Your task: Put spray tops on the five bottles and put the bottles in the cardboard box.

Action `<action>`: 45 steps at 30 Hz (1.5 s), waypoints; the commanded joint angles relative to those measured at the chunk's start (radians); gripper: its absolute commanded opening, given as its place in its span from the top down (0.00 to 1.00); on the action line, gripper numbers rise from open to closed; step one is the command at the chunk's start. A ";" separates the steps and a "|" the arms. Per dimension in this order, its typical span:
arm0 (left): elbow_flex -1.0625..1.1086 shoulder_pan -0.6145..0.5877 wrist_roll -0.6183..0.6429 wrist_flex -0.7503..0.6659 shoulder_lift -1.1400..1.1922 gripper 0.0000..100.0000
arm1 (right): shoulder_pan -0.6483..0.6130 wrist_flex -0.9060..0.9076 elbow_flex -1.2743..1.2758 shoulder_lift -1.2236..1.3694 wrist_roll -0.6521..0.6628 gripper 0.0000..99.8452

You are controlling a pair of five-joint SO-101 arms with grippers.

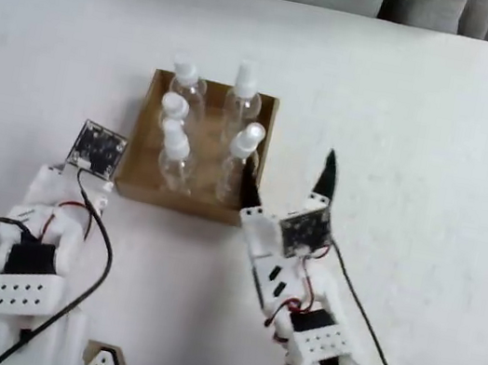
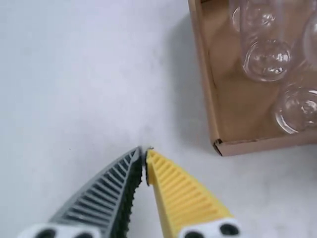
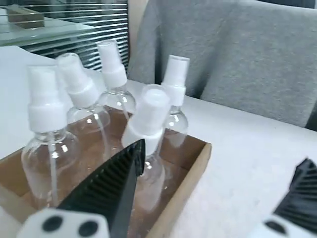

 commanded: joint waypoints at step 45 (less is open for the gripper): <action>0.164 -0.008 -0.008 -0.032 -0.013 0.98 | 0.529 1.738 0.026 -0.975 -0.175 0.98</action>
